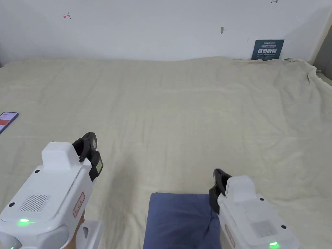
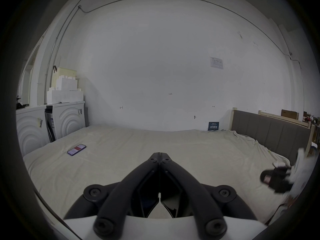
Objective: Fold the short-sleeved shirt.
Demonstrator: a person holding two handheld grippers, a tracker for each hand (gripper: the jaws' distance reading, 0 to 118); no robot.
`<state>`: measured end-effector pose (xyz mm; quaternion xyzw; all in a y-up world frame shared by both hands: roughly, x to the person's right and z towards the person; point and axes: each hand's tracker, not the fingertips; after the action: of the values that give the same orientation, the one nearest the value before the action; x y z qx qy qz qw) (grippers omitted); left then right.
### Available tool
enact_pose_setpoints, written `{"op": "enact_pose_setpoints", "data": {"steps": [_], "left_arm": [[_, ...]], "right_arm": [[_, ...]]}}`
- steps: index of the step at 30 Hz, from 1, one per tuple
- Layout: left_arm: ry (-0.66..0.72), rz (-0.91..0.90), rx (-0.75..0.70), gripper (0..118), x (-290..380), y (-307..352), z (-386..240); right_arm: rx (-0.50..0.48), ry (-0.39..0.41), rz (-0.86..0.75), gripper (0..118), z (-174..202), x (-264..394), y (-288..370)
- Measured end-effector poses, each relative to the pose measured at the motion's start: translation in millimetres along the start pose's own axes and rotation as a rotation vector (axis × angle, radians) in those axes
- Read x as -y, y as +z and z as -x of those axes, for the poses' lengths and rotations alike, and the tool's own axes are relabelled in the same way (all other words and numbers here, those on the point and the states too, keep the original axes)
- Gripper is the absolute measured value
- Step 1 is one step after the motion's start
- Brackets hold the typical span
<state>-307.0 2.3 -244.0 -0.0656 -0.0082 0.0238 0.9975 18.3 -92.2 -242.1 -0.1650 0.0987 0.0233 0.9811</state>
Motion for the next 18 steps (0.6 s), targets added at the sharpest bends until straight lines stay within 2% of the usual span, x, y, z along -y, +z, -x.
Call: {"op": "enact_pose_setpoints", "data": {"steps": [4,10,14,18], "left_arm": [[0.016,0.01,0.005,0,2,-2,6],[0.017,0.044,0.005,0,12,-6,9],[0.016,0.085,0.009,0,24,-11,10],[0.025,0.116,0.019,0,35,-14,7]], "right_arm": [[-0.03,0.016,0.09,0,10,38,-17],[-0.076,-0.009,0.162,0,23,77,-36],[-0.072,-0.035,0.255,0,24,106,-44],[-0.071,-0.024,0.214,0,22,129,-39]]}}
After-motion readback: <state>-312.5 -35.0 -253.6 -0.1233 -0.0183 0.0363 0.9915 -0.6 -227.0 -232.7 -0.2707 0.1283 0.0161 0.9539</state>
